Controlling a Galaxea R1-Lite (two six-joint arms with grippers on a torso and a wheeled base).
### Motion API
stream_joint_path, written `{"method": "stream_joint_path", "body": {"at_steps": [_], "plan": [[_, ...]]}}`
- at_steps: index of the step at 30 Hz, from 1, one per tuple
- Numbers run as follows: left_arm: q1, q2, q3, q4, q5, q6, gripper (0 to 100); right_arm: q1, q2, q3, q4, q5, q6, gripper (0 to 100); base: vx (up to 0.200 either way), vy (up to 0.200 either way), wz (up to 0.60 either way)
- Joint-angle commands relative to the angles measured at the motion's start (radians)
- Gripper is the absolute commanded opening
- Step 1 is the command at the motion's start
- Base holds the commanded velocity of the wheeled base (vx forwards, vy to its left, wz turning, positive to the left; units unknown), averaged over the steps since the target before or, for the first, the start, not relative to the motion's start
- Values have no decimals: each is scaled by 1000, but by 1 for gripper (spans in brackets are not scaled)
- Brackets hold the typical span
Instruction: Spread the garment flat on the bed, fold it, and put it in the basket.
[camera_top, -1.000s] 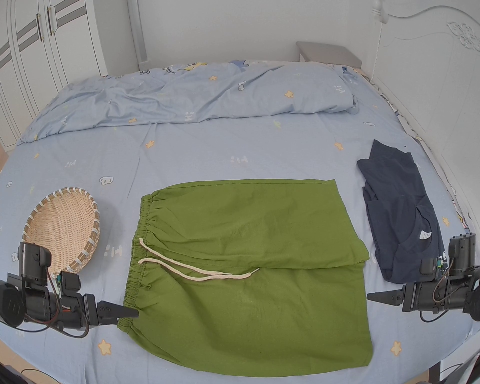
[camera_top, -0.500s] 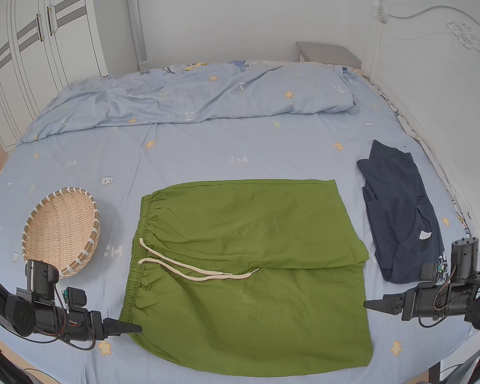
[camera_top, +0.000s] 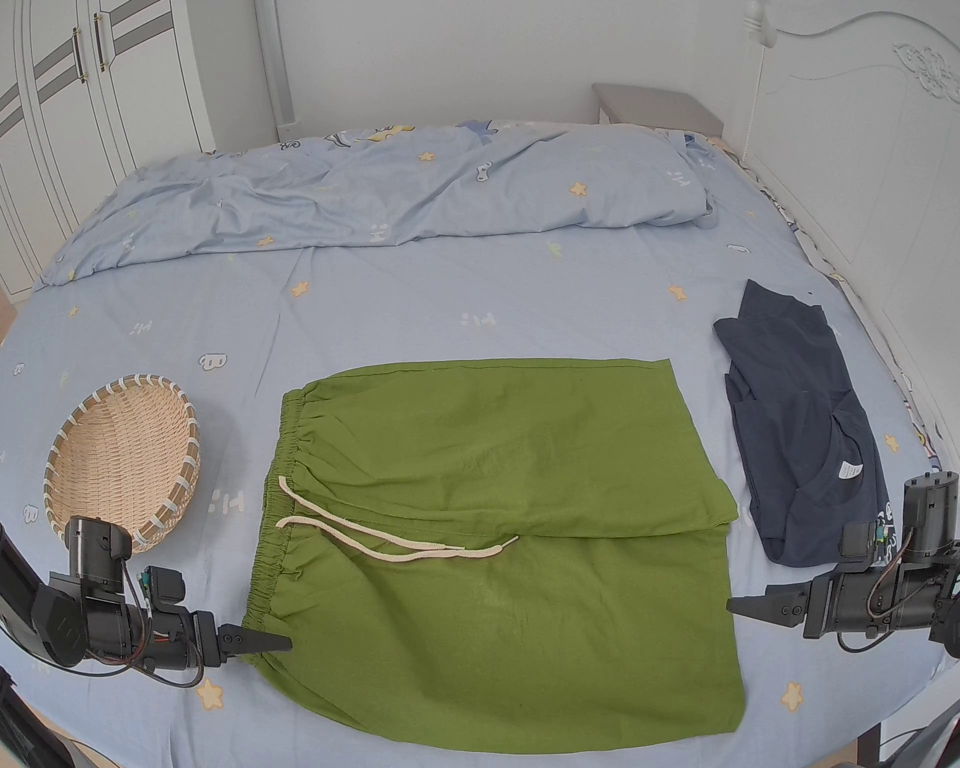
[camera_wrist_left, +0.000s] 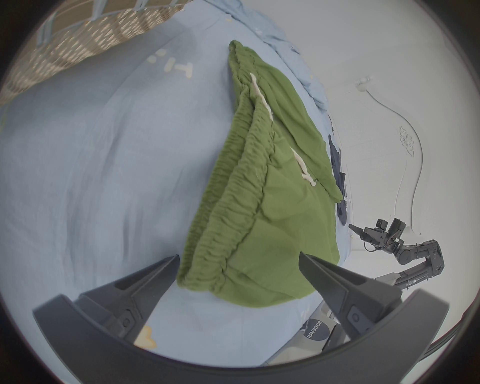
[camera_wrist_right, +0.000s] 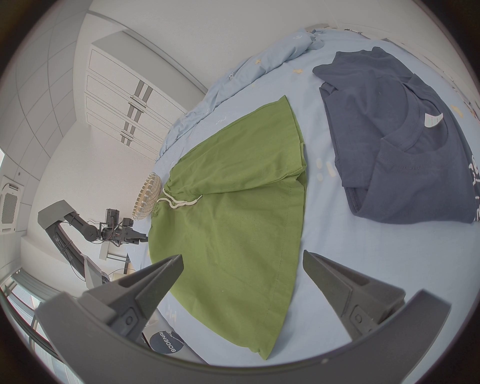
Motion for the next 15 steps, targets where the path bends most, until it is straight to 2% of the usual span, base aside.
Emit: {"method": "stream_joint_path", "body": {"at_steps": [1, 9, 10, 15], "plan": [[2, 97, 6, -58, 1, -3, 100, -5, -16, -1, 0, 0, 0, 100, 0, 0, 0], [3, 109, 9, -101, 1, -9, 100, -2, -16, 2, 0, 0, 0, 100, 0, 0, 0], [3, 109, 9, -101, 1, -9, 0, -2, -16, 2, 0, 0, 0, 100, 0, 0, 0], [13, 110, 4, -101, 1, -11, 0, -4, -16, 2, 0, 0, 0, 100, 0, 0, 0]]}}
